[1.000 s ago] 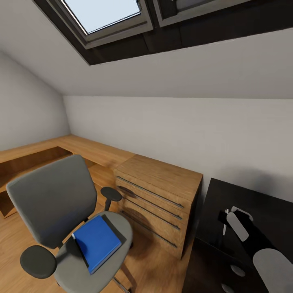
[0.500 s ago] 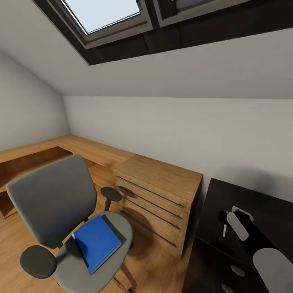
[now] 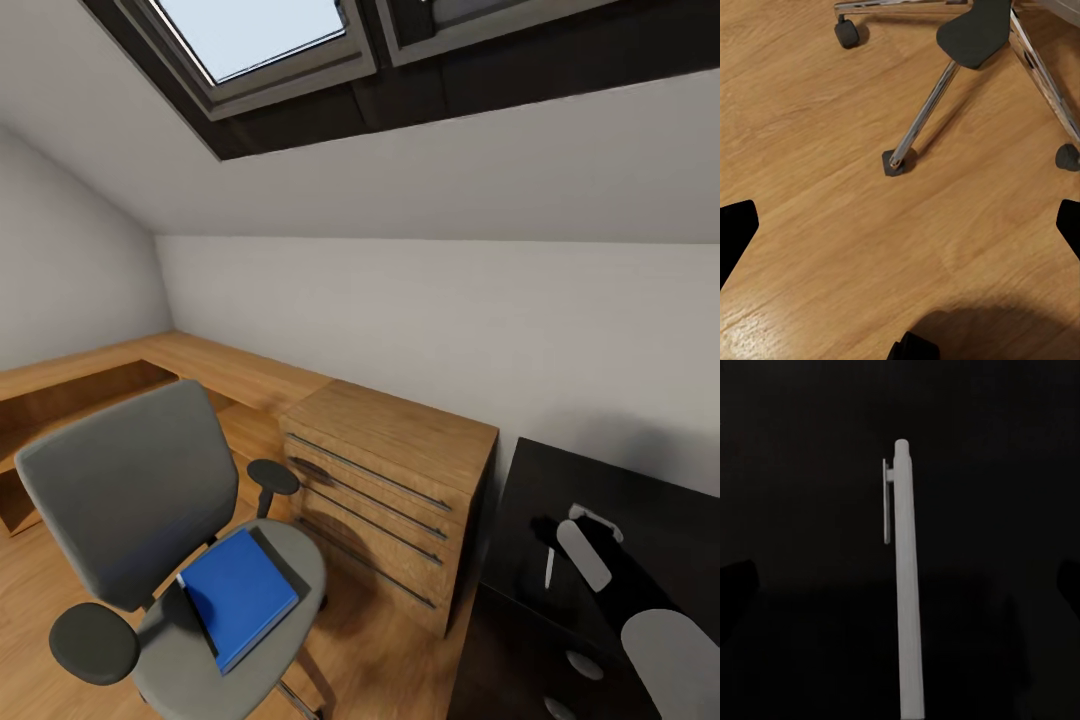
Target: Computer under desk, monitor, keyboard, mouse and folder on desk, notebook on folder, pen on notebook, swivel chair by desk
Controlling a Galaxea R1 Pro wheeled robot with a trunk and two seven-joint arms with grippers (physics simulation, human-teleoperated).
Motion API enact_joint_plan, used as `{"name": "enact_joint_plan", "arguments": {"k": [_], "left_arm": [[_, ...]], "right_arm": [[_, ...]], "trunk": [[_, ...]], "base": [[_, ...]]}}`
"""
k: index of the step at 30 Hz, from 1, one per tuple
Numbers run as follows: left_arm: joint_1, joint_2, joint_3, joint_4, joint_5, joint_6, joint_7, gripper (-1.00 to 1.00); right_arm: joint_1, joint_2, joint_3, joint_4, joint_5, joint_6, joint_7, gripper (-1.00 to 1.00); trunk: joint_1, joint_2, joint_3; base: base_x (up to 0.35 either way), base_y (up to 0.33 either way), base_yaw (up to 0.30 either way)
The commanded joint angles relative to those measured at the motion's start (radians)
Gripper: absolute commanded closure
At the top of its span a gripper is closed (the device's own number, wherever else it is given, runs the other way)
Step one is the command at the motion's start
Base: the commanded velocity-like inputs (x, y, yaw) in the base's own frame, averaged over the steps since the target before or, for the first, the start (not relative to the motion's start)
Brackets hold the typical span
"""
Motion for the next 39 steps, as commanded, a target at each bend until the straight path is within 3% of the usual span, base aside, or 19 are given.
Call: {"name": "enact_joint_plan", "arguments": {"k": [1,6,8,9,12,14,15,16,22,28,33,34,39], "left_arm": [[0.0,0.0,-0.003,-0.002,0.008,-0.001,0.002,-1.0],[0.0,0.001,-0.004,-0.002,0.008,-0.001,0.003,-1.0],[0.0,0.001,-0.004,-0.002,0.009,-0.001,0.003,-1.0],[0.0,0.001,-0.004,-0.002,0.009,-0.001,0.004,-1.0],[0.0,0.001,-0.004,-0.002,0.01,-0.001,0.004,-1.0],[0.0,0.001,-0.004,-0.001,0.01,-0.001,0.004,-1.0],[0.0,0.002,-0.004,-0.001,0.01,-0.001,0.005,-1.0],[0.0,0.002,-0.004,-0.002,0.01,-0.001,0.005,-1.0],[0.0,0.002,-0.004,-0.002,0.01,-0.001,0.005,-1.0],[0.0,0.002,-0.004,-0.001,0.011,-0.001,0.005,-1.0],[0.0,0.003,-0.003,-0.001,0.011,-0.001,0.005,-1.0],[0.0,0.003,-0.002,-0.001,0.011,-0.001,0.006,-1.0],[0.0,0.003,-0.001,-0.001,0.011,-0.001,0.007,-1.0]], "right_arm": [[-0.001,-0.001,0.007,-0.009,-0.009,0.002,-0.009,-1.0],[0.002,-0.001,0.009,-0.115,-0.009,0.005,-0.015,-1.0],[0.006,-0.001,0.009,-0.191,-0.009,0.007,-0.021,-1.0],[0.023,0.0,0.01,-0.292,-0.005,0.011,-0.042,-1.0],[0.072,0.004,0.018,-0.39,-0.003,0.014,-0.09,-1.0],[0.097,0.008,0.034,-0.444,-0.003,0.015,-0.121,-1.0],[0.118,0.014,0.063,-0.494,-0.003,0.015,-0.149,-1.0],[0.144,0.022,0.121,-0.545,-0.003,0.015,-0.18,-1.0],[0.164,0.032,0.273,-0.586,-0.003,0.012,-0.208,-1.0],[0.166,0.045,0.314,-0.622,-0.008,0.012,-0.211,-1.0],[0.175,0.074,0.34,-0.675,-0.01,0.014,-0.212,-1.0],[0.18,0.083,0.36,-0.677,-0.008,0.012,-0.213,-1.0],[0.181,0.084,0.39,-0.674,-0.005,0.008,-0.213,-1.0]], "trunk": [[0.0,-0.001,-0.001],[0.0,-0.001,-0.001],[0.0,-0.001,-0.001],[0.0,-0.001,-0.001],[0.0,-0.001,-0.001],[0.0,-0.001,-0.001],[0.0,-0.001,-0.001],[0.0,-0.001,-0.001],[0.0,-0.001,-0.001],[0.0,-0.001,-0.001],[0.0,-0.001,-0.001],[0.0,-0.001,-0.001],[0.0,-0.001,-0.001]], "base": [[0.0,0.0,0.0],[0.0,0.0,0.0],[0.0,0.0,0.0],[0.0,0.0,0.0],[0.0,0.0,0.0],[0.0,0.0,0.0],[0.0,0.0,0.0],[0.0,0.0,0.0],[0.0,0.0,0.0],[0.0,0.0,0.0],[0.0,0.0,0.0],[0.0,0.0,0.193],[0.0,0.0,0.26]]}}
